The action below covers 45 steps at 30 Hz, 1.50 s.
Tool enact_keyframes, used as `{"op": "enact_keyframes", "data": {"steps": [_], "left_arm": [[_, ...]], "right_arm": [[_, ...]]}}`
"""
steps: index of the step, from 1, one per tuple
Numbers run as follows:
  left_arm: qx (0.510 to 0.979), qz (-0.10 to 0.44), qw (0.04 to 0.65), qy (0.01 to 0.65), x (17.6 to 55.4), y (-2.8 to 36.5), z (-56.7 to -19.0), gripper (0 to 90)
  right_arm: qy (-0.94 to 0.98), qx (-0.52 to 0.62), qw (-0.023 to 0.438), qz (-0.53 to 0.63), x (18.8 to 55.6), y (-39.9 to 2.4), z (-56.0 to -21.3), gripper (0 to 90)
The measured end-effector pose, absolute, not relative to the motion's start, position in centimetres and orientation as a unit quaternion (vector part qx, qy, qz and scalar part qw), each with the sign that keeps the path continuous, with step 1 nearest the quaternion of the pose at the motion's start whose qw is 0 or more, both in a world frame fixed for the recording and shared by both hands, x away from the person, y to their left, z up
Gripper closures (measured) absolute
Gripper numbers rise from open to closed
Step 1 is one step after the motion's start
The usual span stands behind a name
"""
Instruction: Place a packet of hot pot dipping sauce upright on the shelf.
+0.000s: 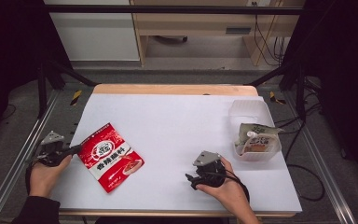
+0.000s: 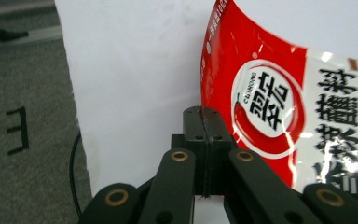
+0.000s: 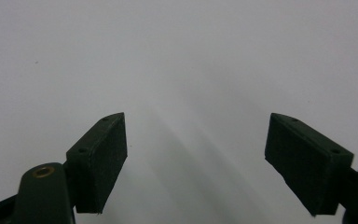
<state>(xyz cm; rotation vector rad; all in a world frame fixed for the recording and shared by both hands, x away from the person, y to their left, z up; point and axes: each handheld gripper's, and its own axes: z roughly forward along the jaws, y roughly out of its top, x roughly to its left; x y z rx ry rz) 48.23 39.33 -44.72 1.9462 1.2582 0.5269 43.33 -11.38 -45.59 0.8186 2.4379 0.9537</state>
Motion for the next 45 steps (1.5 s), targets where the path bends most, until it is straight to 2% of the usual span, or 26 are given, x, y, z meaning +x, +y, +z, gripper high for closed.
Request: {"op": "enact_keyframes", "data": {"steps": [15,24,45], "left_arm": [[0.792,0.238,0.391,0.404,47.8,34.1,-41.5,90.0],[0.802,0.246,0.402,0.368,48.0,32.3,-40.2,90.0],[0.808,0.256,0.431,0.309,47.2,28.1,-35.6,90.0]], "right_arm": [[0.868,0.295,0.207,0.342,43.5,-11.4,-45.1,21.0],[0.872,0.283,0.216,0.337,43.9,-10.9,-44.0,21.0],[0.873,0.265,0.225,0.342,45.1,-9.1,-41.7,21.3]]}}
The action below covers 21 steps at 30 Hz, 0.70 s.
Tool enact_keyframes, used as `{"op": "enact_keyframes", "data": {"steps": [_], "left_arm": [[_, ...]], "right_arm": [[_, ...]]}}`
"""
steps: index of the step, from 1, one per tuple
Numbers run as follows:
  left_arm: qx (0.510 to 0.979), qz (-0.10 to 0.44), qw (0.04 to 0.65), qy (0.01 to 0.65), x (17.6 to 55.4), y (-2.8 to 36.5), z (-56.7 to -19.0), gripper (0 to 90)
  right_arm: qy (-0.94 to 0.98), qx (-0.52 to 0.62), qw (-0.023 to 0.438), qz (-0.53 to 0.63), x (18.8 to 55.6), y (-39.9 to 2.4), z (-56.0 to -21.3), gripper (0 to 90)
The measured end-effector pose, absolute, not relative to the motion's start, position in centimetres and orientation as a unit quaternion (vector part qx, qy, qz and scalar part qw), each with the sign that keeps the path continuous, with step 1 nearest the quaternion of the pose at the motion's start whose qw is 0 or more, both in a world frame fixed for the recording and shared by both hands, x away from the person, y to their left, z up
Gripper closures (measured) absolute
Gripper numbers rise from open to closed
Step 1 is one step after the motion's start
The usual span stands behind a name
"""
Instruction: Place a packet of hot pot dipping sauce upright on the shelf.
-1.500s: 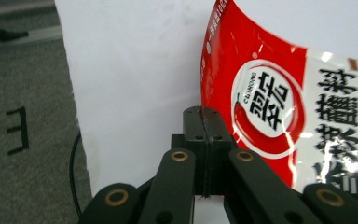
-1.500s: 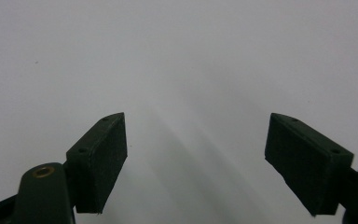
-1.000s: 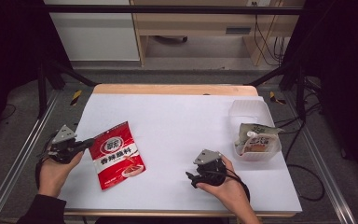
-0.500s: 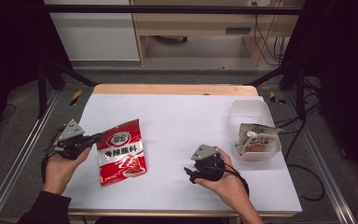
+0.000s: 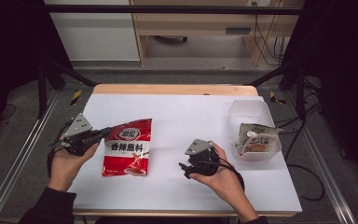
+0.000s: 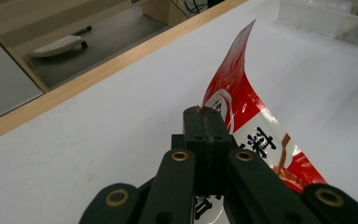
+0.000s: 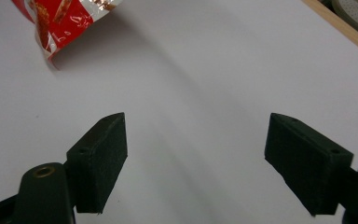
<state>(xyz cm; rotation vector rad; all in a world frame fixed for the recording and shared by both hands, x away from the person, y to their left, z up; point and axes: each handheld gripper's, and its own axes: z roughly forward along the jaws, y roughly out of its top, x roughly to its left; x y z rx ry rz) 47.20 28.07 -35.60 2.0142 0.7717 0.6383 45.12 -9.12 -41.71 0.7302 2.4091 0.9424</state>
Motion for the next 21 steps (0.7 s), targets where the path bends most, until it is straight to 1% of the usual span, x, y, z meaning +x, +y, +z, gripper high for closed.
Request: {"op": "enact_keyframes", "data": {"steps": [11,21], "left_arm": [[0.808,0.260,0.447,0.283,46.9,25.9,-33.5,90.0],[0.815,0.260,0.445,0.264,46.5,24.7,-32.8,90.0]], "right_arm": [[0.874,0.249,0.235,0.344,46.1,-8.1,-38.2,22.3],[0.878,0.232,0.235,0.346,46.9,-7.1,-35.2,21.6]]}}
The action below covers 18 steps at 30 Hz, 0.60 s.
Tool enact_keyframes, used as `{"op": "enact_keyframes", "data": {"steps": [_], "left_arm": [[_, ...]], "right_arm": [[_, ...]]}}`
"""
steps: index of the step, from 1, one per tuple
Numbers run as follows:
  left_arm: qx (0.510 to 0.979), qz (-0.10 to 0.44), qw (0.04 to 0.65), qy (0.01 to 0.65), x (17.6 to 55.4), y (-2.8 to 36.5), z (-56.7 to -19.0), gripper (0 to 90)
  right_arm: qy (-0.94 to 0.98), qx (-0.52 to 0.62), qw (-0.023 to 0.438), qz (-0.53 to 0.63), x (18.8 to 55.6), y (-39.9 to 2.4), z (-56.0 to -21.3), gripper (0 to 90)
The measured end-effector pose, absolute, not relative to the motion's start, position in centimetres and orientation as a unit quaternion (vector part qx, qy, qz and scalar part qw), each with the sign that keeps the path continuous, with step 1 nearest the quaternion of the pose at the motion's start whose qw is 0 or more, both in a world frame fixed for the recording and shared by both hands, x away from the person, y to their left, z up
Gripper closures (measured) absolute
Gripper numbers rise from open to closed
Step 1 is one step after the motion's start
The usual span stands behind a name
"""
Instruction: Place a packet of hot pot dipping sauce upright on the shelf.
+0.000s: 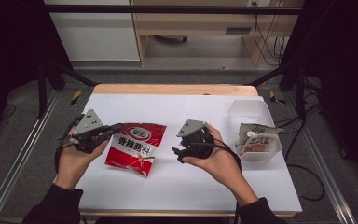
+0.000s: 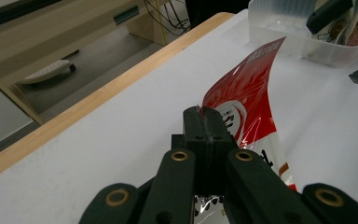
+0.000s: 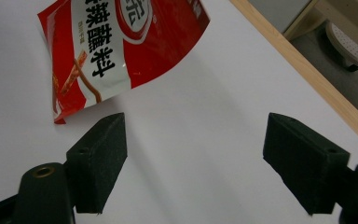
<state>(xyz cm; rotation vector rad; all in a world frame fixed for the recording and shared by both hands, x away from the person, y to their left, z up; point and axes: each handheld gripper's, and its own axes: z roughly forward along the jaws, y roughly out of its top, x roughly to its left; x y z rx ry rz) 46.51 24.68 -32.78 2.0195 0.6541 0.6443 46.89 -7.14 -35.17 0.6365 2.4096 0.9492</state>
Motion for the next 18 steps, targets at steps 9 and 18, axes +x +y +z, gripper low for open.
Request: {"op": "enact_keyframes", "data": {"steps": [9,18], "left_arm": [[0.820,0.259,0.441,0.257,46.4,24.3,-32.5,90.0],[0.821,0.259,0.445,0.246,45.8,23.9,-32.1,90.0]], "right_arm": [[0.890,0.207,0.220,0.340,48.0,-5.9,-33.0,21.3],[0.898,0.188,0.214,0.335,48.8,-4.5,-32.1,27.1]]}}
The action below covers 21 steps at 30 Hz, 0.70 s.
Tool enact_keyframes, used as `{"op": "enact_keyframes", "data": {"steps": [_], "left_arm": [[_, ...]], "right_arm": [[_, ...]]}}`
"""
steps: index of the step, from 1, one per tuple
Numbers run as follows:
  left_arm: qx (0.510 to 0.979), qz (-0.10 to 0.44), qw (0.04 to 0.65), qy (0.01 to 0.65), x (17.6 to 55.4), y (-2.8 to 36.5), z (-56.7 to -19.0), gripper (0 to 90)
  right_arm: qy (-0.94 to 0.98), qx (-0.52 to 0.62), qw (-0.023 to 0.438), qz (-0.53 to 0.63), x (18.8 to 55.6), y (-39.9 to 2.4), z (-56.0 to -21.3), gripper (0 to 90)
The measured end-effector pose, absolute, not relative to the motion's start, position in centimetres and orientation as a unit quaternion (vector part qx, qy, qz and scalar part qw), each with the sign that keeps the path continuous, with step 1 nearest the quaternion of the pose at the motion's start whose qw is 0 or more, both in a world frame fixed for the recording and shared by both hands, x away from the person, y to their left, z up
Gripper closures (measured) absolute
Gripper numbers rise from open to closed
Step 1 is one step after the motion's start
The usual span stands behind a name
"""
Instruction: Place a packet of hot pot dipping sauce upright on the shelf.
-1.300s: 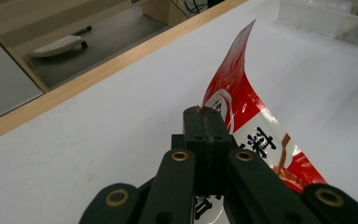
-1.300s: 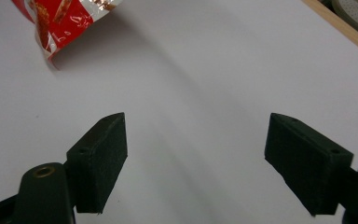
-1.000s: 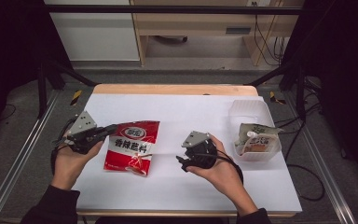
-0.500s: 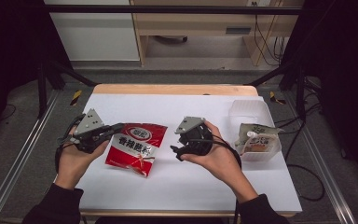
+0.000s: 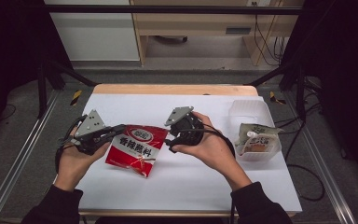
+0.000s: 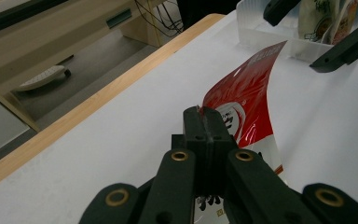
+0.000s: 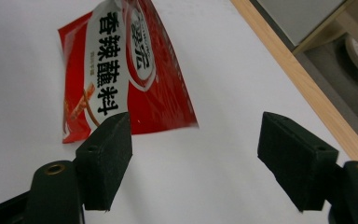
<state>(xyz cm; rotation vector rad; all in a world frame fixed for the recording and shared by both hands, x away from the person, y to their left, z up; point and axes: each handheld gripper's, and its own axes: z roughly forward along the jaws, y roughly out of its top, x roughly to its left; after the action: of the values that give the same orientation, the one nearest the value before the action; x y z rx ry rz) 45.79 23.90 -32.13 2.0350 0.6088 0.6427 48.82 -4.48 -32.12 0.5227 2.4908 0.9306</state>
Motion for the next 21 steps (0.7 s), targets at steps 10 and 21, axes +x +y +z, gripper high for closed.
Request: {"op": "enact_keyframes", "data": {"steps": [10,21], "left_arm": [[0.825,0.261,0.445,0.230,45.4,22.7,-31.1,90.0],[0.824,0.259,0.449,0.227,45.4,22.3,-31.0,90.0]], "right_arm": [[0.913,0.168,0.173,0.328,49.7,-2.3,-32.0,42.4],[0.930,0.152,0.130,0.309,50.5,-1.4,-32.9,63.7]]}}
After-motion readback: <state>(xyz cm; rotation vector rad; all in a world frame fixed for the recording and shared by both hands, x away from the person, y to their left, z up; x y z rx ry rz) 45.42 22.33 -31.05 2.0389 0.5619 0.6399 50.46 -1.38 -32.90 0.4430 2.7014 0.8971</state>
